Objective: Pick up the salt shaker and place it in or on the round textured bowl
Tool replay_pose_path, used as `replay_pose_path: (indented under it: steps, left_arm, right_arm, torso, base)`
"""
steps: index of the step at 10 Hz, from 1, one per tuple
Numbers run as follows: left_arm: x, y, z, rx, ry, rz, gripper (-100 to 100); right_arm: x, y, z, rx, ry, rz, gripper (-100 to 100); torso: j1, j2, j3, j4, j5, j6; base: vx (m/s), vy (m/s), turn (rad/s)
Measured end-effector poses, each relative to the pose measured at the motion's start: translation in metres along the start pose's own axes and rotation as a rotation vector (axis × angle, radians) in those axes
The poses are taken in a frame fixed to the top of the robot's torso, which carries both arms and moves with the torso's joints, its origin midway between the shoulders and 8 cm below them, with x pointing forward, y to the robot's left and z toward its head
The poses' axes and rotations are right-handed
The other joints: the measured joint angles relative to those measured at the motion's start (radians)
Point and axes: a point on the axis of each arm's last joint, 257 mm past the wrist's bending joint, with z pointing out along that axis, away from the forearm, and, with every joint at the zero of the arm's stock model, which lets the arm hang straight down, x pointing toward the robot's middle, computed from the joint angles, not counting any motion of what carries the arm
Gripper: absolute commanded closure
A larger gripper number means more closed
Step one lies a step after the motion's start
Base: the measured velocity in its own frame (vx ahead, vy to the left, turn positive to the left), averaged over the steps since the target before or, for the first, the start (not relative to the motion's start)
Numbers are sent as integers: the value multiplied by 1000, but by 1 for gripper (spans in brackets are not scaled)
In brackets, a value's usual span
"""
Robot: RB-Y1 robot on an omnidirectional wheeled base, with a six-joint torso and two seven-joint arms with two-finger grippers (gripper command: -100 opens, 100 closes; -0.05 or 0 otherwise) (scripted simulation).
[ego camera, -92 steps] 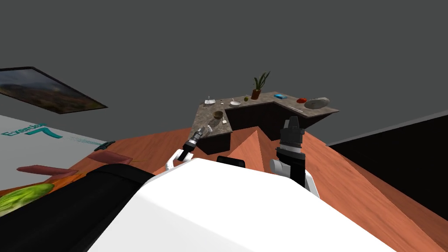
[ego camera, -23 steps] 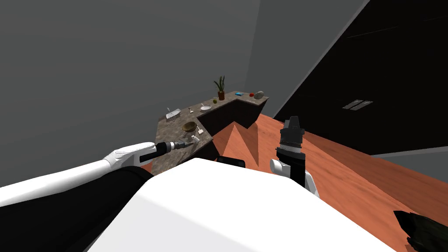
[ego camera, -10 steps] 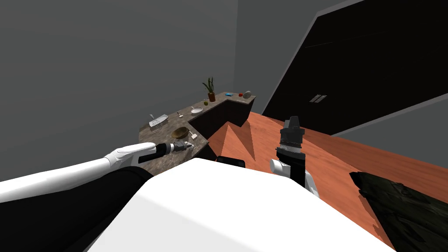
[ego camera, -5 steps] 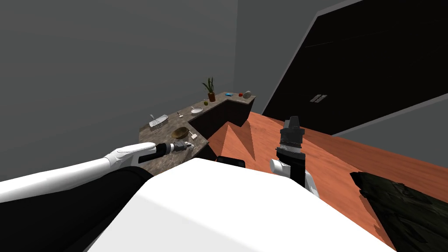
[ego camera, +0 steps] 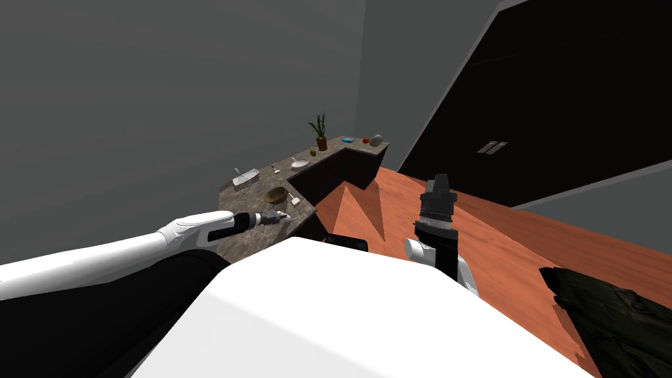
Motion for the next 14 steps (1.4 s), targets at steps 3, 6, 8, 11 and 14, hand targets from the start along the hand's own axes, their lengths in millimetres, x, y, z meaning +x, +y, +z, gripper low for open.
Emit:
replay_pose_path:
  steps: [3, 6, 8, 11, 14]
  left_arm:
    - [17, 17, -5, -73, 19, -69, 100]
    - [31, 52, -15, -177, 24, -143, 100]
    - [35, 75, -19, -247, 16, -188, 100]
    - [30, 99, -26, -316, -22, -231, 100]
    - [13, 127, -30, -371, -98, -269, 100]
  right_arm:
    - [0, 0, 0, 0, 0, 0, 0]
    - [0, 0, 0, 0, 0, 0, 0]
    - [0, 0, 0, 0, 0, 0, 0]
    - [0, 0, 0, 0, 0, 0, 0]
    - [0, 0, 0, 0, 0, 0, 0]
  torso:
    - [7, 7, 4, 0, 3, -3]
    - [10, 5, 3, 0, 3, -5]
    - [11, 5, 3, 0, 4, -5]
    - [4, -1, -1, -1, 2, -3]
    - [-3, -8, -5, -2, 1, -2]
  base:
    - [-140, 59, 85]
    - [-114, 70, 127]
    - [-102, 86, 110]
    - [-16, 15, 25]
    - [51, -60, -27]
